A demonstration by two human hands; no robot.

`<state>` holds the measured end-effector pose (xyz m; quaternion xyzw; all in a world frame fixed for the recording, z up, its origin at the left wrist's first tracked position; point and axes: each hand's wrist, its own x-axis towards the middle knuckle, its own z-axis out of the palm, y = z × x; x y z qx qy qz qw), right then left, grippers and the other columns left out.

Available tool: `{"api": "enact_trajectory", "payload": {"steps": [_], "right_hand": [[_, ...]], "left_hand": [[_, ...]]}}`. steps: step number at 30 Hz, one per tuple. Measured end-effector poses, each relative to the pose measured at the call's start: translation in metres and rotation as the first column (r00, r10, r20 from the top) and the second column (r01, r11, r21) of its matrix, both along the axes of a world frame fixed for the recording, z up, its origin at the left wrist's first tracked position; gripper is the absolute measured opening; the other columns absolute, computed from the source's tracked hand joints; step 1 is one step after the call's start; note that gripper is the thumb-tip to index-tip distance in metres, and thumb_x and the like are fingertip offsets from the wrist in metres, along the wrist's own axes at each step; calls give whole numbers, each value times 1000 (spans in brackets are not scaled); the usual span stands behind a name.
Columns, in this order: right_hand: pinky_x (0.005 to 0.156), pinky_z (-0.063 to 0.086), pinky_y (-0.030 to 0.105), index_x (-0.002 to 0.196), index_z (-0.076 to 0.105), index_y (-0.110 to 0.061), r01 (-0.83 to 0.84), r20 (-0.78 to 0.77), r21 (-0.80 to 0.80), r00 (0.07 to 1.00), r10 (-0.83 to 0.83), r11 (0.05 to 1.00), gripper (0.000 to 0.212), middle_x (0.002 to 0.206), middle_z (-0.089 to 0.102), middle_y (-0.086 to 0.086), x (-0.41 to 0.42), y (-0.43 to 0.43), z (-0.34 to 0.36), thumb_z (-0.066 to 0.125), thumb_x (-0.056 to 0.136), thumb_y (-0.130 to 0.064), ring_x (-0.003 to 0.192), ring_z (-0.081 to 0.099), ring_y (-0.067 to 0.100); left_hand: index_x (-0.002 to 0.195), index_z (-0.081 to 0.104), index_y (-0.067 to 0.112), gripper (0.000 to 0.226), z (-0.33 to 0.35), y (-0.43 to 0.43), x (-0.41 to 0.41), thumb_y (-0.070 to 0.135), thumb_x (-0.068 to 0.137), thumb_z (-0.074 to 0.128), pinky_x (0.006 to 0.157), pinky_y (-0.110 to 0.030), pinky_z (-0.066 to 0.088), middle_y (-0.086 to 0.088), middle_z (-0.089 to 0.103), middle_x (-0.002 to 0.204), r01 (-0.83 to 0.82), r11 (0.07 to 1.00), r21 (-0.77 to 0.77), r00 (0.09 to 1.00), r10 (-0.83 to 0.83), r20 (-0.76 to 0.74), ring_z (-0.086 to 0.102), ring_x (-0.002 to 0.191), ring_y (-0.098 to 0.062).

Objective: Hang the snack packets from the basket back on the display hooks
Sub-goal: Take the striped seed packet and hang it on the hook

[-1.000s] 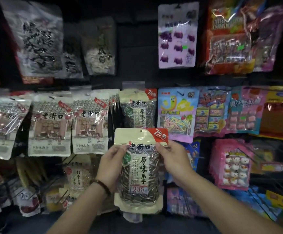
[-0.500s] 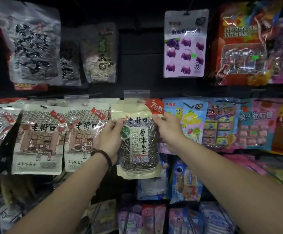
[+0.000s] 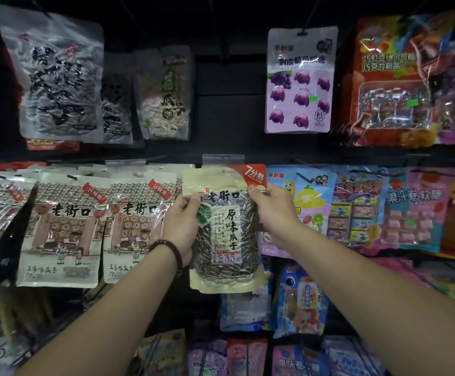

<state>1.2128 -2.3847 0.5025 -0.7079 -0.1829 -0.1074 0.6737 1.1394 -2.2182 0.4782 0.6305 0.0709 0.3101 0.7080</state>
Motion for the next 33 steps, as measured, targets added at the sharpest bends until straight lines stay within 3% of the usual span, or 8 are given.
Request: {"api": "enact_trajectory", "payload": {"steps": [3,8,11,14,19,22,27,33], "right_hand": [[83,59,59,98,71,-9,4,-32,-18,999,-5,1000,31,105,74,29,1,4,1,63,103,-39,92,74,42],[97,58,63,102,73,-19,28,-54,21,998,-27,999,21,103,79,10,4,11,-5,63,104,-38,102,74,39],[86,58,49,94,73,-13,52,-28,55,998,-50,997,25,98,79,13,8,8,-9,63,104,-34,95,74,34],[73,43,39,96,70,-1,115,23,57,993,-116,992,37,101,74,26,5,7,-12,64,102,-37,78,65,32],[72,53,48,89,68,-1,186,68,65,979,-190,980,38,91,76,20,1,11,-11,65,100,-37,90,70,43],[61,39,39,67,57,-11,225,85,67,969,-230,972,42,66,64,6,1,12,-8,68,98,-37,62,56,30],[57,31,35,60,49,-17,229,61,32,971,-231,973,46,47,50,-12,4,13,-7,69,98,-34,55,44,18],[59,32,35,64,54,-9,225,59,46,972,-228,973,44,57,49,-1,7,10,-10,69,96,-36,57,43,21]], "left_hand": [[91,64,32,22,4,3,4,45,105,54,53,-27,52,5,68,82,-60,995,75,996,65,-69,67,65,-8],[90,64,33,22,2,6,15,46,105,52,67,-32,48,5,67,91,-135,981,140,987,146,-69,60,79,-14],[92,66,28,25,-5,3,14,46,105,53,55,-25,45,3,70,82,-165,971,171,985,171,-21,61,69,-11],[92,64,29,23,-7,0,13,44,105,52,59,-26,41,6,68,88,-192,960,201,980,197,-2,60,75,-9],[88,62,33,21,-4,-5,13,42,105,54,63,-27,43,11,62,84,-188,972,141,982,190,-2,55,74,-6],[89,62,34,20,-2,-3,12,45,104,55,69,-33,49,8,61,82,-213,969,124,977,214,7,57,73,-11],[91,61,31,20,2,-3,13,43,105,54,75,-38,50,0,57,77,-203,971,127,978,207,-20,53,70,-20],[94,63,28,24,-1,-6,12,46,104,52,62,-32,44,2,59,78,-264,947,182,963,271,-11,56,70,-17]]}}
